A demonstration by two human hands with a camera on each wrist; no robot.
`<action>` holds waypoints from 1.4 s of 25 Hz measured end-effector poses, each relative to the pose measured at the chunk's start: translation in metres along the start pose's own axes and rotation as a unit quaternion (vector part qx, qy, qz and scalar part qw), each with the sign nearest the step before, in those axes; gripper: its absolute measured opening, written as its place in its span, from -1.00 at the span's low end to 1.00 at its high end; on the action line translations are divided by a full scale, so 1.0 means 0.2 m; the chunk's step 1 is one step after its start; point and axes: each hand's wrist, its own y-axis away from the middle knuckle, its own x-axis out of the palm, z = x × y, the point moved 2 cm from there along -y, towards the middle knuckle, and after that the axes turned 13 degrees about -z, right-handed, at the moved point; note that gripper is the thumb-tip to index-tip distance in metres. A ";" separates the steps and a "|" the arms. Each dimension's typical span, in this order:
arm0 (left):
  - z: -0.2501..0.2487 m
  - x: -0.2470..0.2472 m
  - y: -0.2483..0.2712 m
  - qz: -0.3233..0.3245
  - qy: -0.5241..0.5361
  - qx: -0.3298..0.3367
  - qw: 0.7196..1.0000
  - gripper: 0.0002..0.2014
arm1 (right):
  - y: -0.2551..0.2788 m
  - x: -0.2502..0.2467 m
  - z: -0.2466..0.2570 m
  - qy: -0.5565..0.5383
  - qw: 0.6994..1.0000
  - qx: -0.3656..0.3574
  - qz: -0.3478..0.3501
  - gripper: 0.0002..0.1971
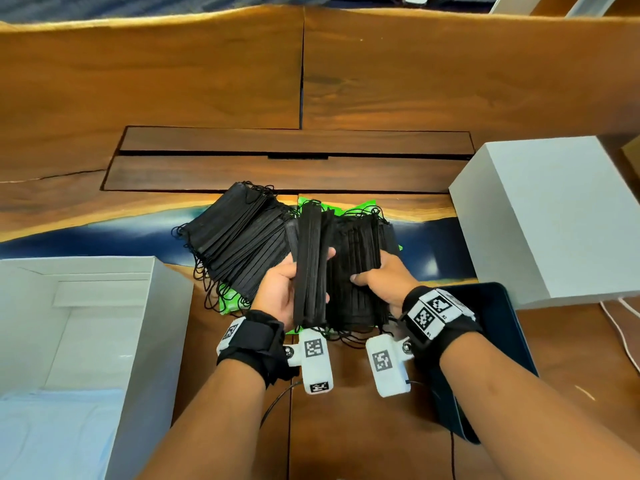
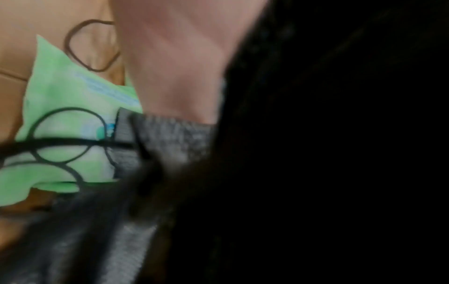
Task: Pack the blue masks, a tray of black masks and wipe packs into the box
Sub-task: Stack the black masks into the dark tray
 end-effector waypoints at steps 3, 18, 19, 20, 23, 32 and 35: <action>-0.01 0.04 0.00 -0.001 -0.092 0.051 0.994 -0.70 | 0.07 0.02 0.00 -0.019 0.999 -0.003 0.036 -0.72; 0.01 0.03 0.16 0.004 -0.160 0.082 0.984 -0.75 | 0.31 0.01 -0.04 -0.256 0.959 0.032 0.117 -0.66; 0.00 0.01 0.15 -0.002 -0.172 0.090 0.981 -0.79 | 0.32 0.01 -0.04 -0.246 0.962 0.029 0.115 -0.66; 0.00 0.00 0.15 -0.020 -0.207 0.112 0.972 -0.83 | 0.32 0.01 -0.05 -0.230 0.967 0.024 0.105 -0.65; 0.00 -0.01 0.15 -0.043 -0.247 0.141 0.958 -0.87 | 0.33 0.03 -0.05 -0.223 0.971 0.020 0.082 -0.58; -0.02 0.01 0.18 -0.040 -0.197 0.099 0.975 -0.44 | 0.33 0.03 -0.06 -0.232 0.970 -0.010 0.075 -0.61; 0.03 0.06 0.19 -0.016 -0.230 0.078 0.970 -0.55 | 0.35 0.06 -0.05 -0.227 0.968 0.006 0.103 -0.67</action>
